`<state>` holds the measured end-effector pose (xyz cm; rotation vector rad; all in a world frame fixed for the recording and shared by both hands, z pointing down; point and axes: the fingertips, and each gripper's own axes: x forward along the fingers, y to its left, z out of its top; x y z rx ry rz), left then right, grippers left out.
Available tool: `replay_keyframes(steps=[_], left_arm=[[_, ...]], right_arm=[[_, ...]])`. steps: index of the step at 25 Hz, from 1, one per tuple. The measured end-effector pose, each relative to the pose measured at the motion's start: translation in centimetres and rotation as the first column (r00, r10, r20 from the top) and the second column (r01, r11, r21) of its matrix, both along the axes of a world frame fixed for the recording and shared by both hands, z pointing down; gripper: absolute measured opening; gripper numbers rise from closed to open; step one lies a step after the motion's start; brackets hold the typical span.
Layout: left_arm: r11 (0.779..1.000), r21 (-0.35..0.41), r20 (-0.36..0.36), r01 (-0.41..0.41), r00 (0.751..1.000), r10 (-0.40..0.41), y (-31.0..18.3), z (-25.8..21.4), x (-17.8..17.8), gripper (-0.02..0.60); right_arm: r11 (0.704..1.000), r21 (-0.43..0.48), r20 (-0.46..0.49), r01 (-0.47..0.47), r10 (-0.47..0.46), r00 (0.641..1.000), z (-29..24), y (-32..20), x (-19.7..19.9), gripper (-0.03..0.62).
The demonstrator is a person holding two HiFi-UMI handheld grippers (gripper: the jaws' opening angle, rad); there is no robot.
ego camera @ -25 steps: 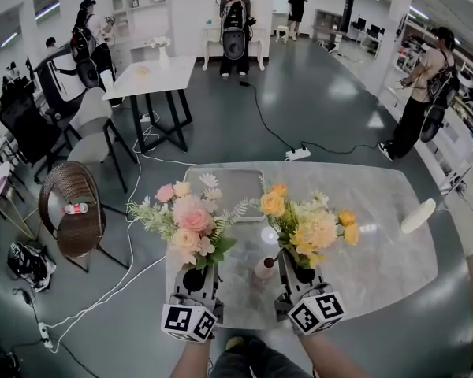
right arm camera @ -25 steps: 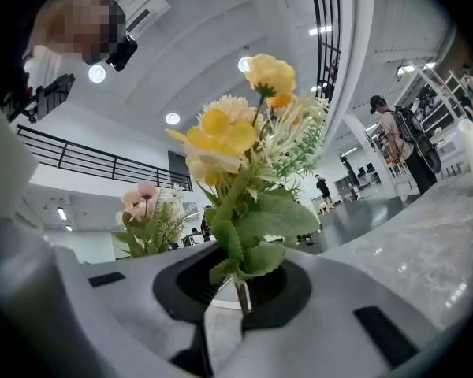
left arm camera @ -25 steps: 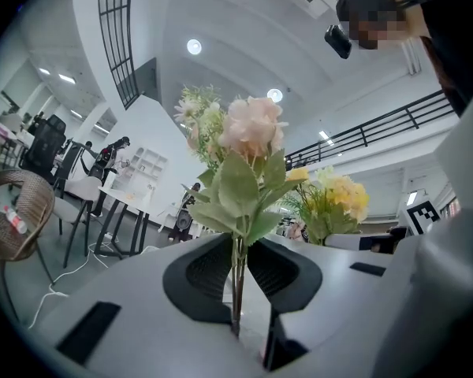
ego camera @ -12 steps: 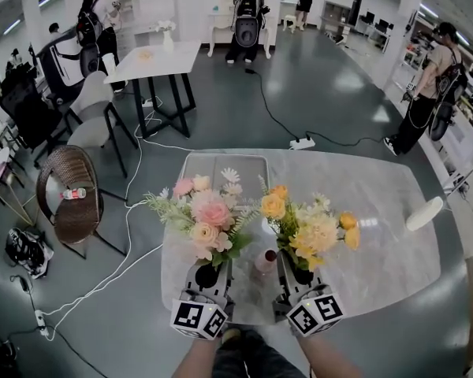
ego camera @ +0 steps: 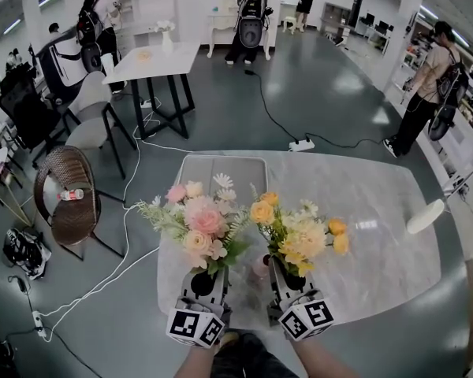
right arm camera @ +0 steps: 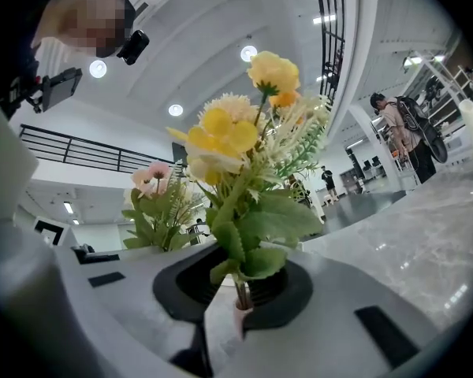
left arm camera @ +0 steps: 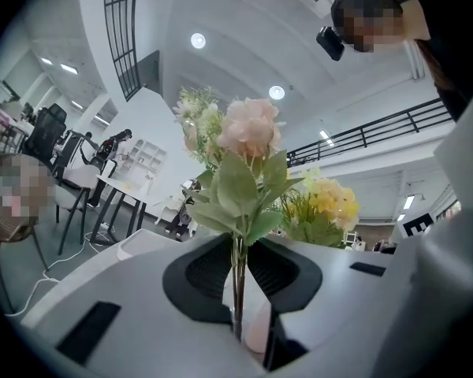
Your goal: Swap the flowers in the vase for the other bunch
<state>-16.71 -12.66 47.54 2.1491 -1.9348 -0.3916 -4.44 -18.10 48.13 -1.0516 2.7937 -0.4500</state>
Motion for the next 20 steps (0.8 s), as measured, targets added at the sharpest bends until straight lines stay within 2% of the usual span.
replay_keyframes(steps=[8,20], left_arm=[[1.0,-0.012,0.005,0.005,1.0,-0.005,0.5,0.3,-0.3,0.071],[1.0,-0.027,-0.011,0.005,1.0,-0.006,0.6,0.9,-0.3,0.071]], right_arm=[[1.0,-0.003,-0.017,0.003,-0.003,1.0,0.8,-0.3,-0.3,0.061],[1.0,0.019,-0.106,0.016,-0.014,0.994,1.7,-0.1,-0.4,0.061]])
